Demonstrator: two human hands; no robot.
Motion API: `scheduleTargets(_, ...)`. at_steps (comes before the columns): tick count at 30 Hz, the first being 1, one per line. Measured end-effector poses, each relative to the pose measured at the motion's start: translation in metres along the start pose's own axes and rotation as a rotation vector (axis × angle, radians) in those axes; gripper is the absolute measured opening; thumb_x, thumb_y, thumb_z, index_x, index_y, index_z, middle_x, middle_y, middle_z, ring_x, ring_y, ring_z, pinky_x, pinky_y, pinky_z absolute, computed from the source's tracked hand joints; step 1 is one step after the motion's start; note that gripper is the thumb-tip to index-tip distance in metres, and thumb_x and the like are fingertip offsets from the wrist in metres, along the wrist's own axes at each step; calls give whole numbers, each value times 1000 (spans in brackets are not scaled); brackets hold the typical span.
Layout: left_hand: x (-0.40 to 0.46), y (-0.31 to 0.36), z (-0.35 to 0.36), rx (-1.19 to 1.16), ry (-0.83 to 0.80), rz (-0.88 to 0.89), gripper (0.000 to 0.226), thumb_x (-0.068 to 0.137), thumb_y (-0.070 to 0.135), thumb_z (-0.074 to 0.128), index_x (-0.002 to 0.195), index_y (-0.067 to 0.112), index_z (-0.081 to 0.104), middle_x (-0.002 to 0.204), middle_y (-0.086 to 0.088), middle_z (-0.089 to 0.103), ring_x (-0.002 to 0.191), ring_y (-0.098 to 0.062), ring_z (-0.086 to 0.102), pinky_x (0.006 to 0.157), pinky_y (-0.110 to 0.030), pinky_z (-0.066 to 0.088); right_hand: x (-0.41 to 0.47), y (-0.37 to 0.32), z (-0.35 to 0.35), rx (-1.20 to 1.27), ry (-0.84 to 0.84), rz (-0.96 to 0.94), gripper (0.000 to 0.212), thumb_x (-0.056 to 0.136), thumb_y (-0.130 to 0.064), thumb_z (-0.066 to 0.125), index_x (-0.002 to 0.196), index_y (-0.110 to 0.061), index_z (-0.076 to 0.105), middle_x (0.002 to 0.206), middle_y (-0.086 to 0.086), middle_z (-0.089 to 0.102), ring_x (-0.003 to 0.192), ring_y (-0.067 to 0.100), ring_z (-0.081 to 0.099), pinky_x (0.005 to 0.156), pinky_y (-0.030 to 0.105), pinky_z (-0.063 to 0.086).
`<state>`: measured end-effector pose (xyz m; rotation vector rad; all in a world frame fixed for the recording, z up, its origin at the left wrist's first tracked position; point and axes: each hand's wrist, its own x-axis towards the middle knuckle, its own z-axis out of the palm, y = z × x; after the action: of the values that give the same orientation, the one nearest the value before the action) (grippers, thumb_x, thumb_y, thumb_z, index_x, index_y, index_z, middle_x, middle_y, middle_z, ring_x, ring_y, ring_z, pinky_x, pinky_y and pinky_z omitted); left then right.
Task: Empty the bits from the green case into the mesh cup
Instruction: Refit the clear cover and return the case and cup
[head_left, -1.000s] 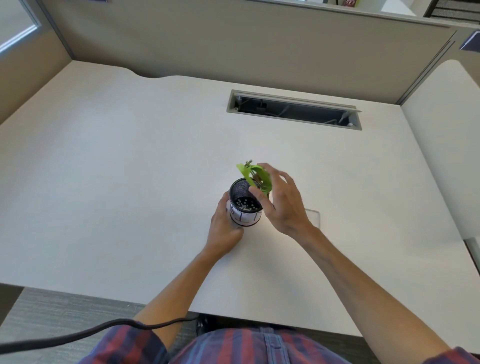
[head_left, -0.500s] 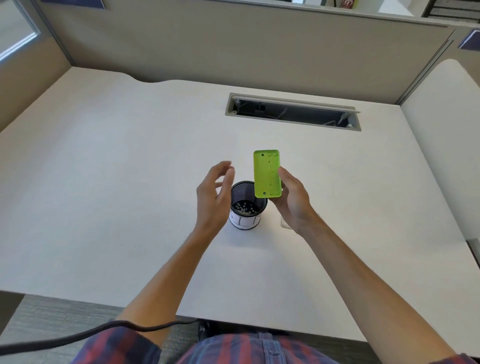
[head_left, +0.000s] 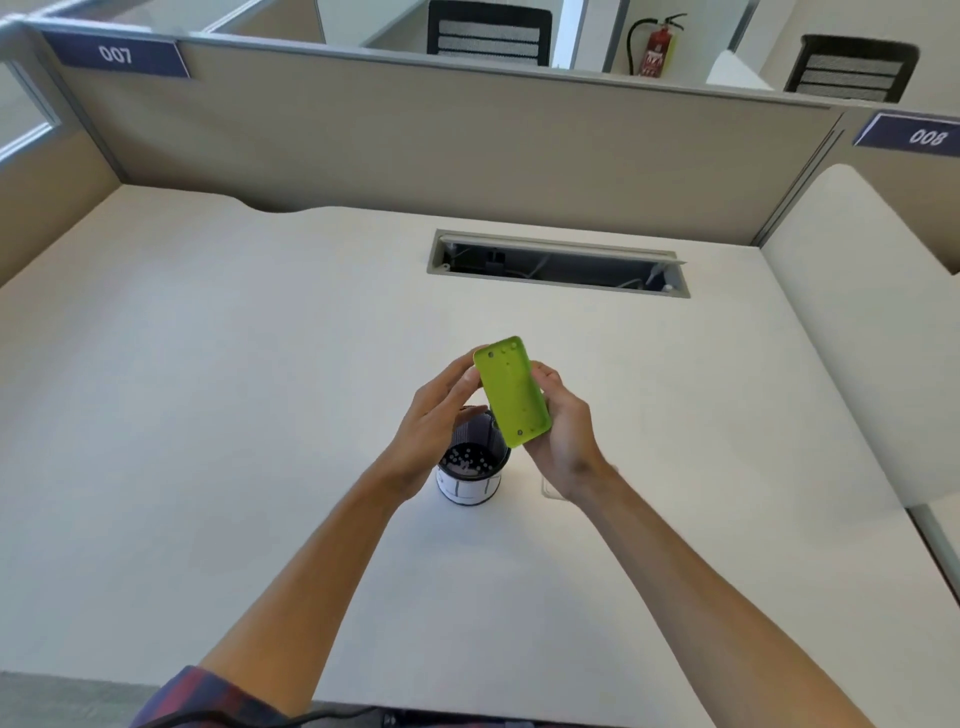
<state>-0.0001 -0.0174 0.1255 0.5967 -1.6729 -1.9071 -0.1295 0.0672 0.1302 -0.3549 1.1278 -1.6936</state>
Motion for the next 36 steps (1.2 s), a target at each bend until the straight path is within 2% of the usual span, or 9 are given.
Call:
scheduleTargets(4,-1,-2,3,-71,30,-4,44,104,43,36,138,21,55,137,-4,62,131,-20,55,101,-35,49,1,4,3,-23,-3,20,13,101,-26,45,105,-14,47,84,1,59,73,17,58,64,29,45)
scheduleTargets(8,1,0,5,-88,106,2,39,103,37,40,127,12,58,123,-6,67,115,-16,63,89,-28,52,3,6,6,-46,-10,52,15,101,-28,45,108,-15,47,89,5,60,74,19,58,58,27,46)
scheduleTargets(14,6,4,4,-19,157,83,27,101,36,44,115,16,56,99,-6,62,92,-19,62,86,-38,53,6,7,7,-358,49,-64,27,94,-44,44,104,-19,51,102,10,62,83,19,63,64,30,53)
scheduleTargets(19,2,12,-3,281,120,173,16,98,37,50,113,36,52,114,1,59,97,-14,61,75,-22,51,-1,9,-27,-745,180,-333,21,94,-42,47,103,-25,56,90,-4,73,80,10,70,66,17,48)
scheduleTargets(22,-1,14,-10,666,83,305,25,98,39,51,120,29,52,123,2,52,104,-13,57,89,-32,49,-9,12,-61,-1086,250,-395,14,94,-31,52,107,-27,56,96,-12,69,87,6,67,74,27,50)
scheduleTargets(26,-4,13,-10,1042,7,384,35,99,42,51,127,22,49,129,0,45,94,-16,52,75,-35,50,-18,17,-103,-1558,170,-285,34,90,-24,57,124,-22,55,124,-7,62,108,17,62,88,36,49)
scheduleTargets(30,-4,6,-7,1020,-15,346,34,99,42,51,127,23,49,129,1,45,96,-20,54,78,-38,51,-23,19,-128,-1759,59,-77,67,83,-45,66,141,-20,44,151,-1,39,133,21,45,103,36,38)
scheduleTargets(33,-1,3,-7,847,17,281,32,99,44,49,126,25,51,124,6,48,102,-13,55,91,-37,48,-24,18,-136,-1784,70,-14,81,74,-58,72,141,-21,45,149,-1,38,132,20,44,102,36,38)
scheduleTargets(36,2,0,-12,708,53,208,33,98,46,49,126,29,52,122,10,50,109,-8,54,96,-34,47,-22,17,-138,-1795,68,-37,73,72,-53,76,134,-22,54,138,-2,47,124,20,51,94,35,41)
